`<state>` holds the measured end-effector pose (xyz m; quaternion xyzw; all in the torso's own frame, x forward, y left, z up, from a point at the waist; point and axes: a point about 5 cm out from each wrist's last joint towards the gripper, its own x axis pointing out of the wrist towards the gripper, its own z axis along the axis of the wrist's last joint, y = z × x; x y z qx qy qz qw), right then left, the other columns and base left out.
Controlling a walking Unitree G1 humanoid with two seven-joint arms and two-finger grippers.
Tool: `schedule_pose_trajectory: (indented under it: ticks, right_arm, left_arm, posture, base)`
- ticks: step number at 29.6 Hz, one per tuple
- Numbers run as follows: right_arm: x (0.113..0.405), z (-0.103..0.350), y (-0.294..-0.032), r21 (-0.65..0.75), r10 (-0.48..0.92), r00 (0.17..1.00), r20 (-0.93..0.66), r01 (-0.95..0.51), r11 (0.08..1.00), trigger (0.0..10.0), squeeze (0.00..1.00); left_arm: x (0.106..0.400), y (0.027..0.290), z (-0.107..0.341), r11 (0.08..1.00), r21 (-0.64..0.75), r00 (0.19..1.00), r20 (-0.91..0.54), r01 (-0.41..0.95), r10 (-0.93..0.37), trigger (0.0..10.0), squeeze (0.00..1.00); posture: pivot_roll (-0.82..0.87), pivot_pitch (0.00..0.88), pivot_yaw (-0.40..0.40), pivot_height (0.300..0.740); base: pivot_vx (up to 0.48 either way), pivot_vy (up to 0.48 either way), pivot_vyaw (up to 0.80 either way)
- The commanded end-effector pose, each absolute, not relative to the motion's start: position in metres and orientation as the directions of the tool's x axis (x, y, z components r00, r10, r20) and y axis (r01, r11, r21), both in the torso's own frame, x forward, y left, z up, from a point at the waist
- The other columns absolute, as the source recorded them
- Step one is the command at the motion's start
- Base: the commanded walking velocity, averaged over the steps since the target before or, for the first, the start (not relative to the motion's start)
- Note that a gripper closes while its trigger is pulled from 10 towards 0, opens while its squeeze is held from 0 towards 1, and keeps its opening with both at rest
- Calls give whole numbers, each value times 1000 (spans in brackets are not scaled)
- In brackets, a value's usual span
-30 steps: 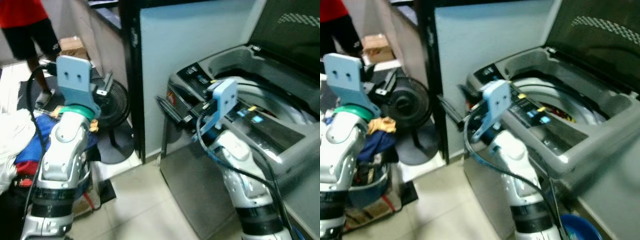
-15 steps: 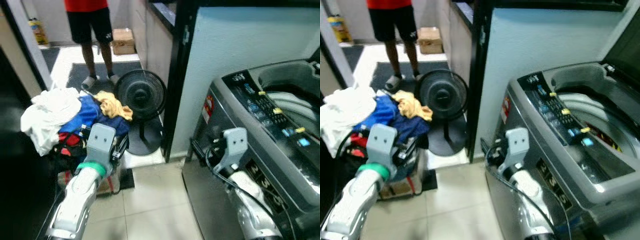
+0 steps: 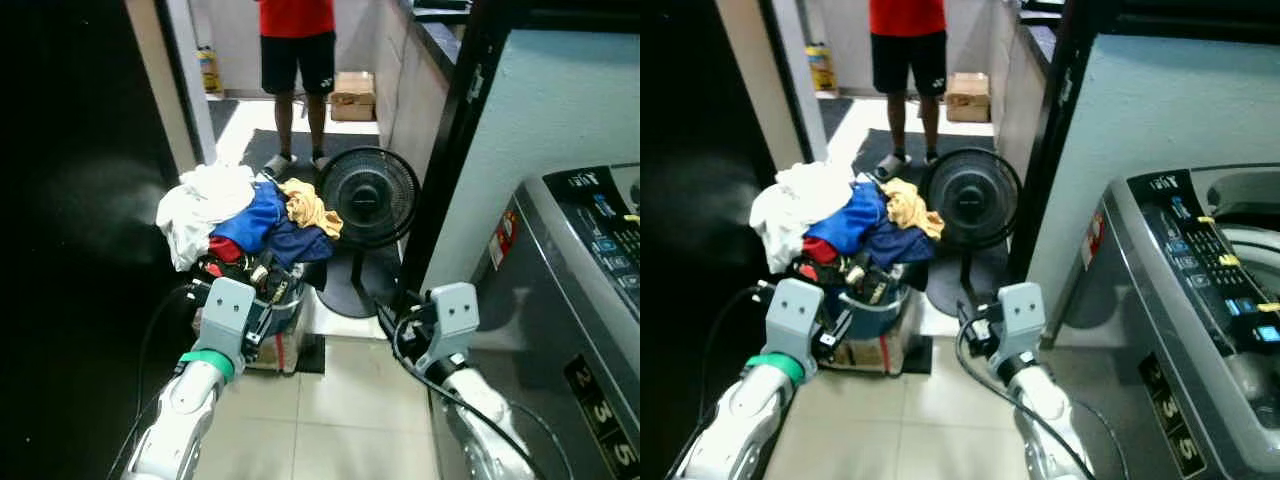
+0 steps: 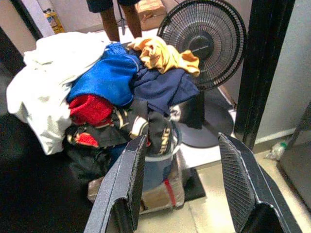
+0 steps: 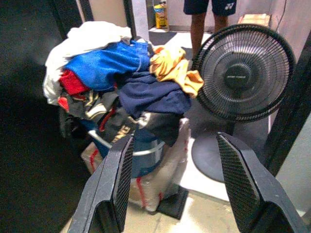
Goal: Clothes washing
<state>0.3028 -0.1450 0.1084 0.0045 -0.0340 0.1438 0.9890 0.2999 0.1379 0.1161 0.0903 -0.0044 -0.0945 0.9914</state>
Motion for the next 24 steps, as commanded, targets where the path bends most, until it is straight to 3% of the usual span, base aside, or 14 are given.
schedule_pose_trajectory:
  ticks: [1, 12, 24]
  right_arm:
    - [304, 108, -141, 10, 285, 955, 78, -287, 958, 10000, 0]
    - [306, 104, -139, -29, 294, 954, 63, -293, 956, 10000, 0]
    - [307, 94, -144, -61, 243, 970, 33, -241, 969, 10000, 0]
  left_arm:
    - [299, 143, 112, 965, 200, 985, -18, 172, -172, 10000, 0]
    - [299, 142, 110, 964, 205, 985, -6, 168, -171, 10000, 0]
    - [301, 142, 108, 965, 207, 986, -4, 163, -166, 10000, 0]
  posture:
    - [33, 21, 23, 740]
    - [35, 21, 22, 740]
    - [35, 21, 22, 740]
  base:
    - [465, 0, 0]
    - [465, 0, 0]
    - [469, 0, 761]
